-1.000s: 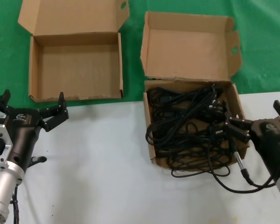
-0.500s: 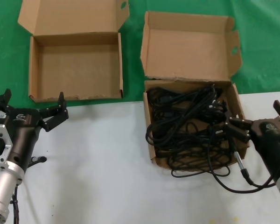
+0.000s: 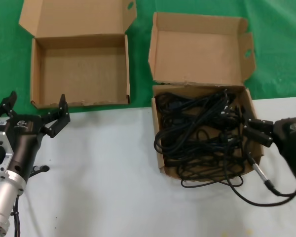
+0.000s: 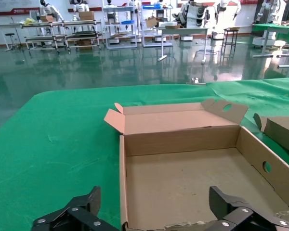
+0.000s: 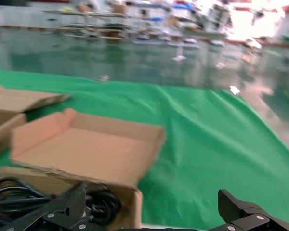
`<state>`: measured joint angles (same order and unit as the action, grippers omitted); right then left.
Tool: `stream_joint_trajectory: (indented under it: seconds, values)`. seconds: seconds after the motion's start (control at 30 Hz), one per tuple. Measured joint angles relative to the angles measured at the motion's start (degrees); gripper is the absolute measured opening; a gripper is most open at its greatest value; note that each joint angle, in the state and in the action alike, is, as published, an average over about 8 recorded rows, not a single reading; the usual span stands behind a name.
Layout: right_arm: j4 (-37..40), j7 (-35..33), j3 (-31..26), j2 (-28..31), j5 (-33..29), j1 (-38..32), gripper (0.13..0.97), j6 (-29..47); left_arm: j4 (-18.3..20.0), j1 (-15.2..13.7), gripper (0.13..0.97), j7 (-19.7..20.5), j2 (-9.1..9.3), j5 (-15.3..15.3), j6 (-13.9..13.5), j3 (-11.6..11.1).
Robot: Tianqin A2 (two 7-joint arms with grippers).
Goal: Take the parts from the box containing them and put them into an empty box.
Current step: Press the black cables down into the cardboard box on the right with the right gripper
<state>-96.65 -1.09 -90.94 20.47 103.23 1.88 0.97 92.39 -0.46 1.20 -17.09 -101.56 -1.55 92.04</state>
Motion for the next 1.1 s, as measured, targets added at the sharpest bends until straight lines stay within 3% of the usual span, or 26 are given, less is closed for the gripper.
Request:
stream_joint_trajectory:
  seconds: [0.2, 0.27, 0.53, 0.67, 0.77, 0.93, 1.1]
  values:
    - [-5.11, -8.06, 4.09, 4.45, 0.25, 1.68, 0.966, 9.74, 0.00, 0.00, 0.749, 0.00, 0.00, 0.00, 0.00, 0.00]
    - [-6.57, -12.13, 5.63, 6.54, 0.73, 1.91, 0.966, 14.10, 0.00, 0.00, 0.732, 0.00, 0.00, 0.00, 0.00, 0.00]
    - [-8.20, -30.36, 8.05, 16.12, 1.99, -0.69, 0.966, 31.14, 0.00, 0.00, 0.526, 0.00, 0.00, 0.00, 0.00, 0.00]
    - [-7.53, -37.84, 6.06, 21.12, 1.04, -4.24, 0.966, 38.05, 0.00, 0.00, 0.526, 0.00, 0.00, 0.00, 0.00, 0.00]
    - [-7.08, -41.45, 3.46, 24.18, -0.46, -7.47, 0.966, 41.81, 0.00, 0.00, 0.454, 0.01, 0.00, 0.00, 0.00, 0.00]
    - [-5.83, -44.48, -2.34, 27.11, -4.32, -14.23, 0.966, 46.26, 0.00, 0.00, 0.335, 0.02, 0.00, 0.01, 0.00, 0.00]
    - [-3.05, -45.44, -9.11, 27.22, -9.55, -22.67, 0.966, 49.51, 0.00, 0.00, 0.273, 0.02, 0.00, 0.01, 0.00, 0.00]
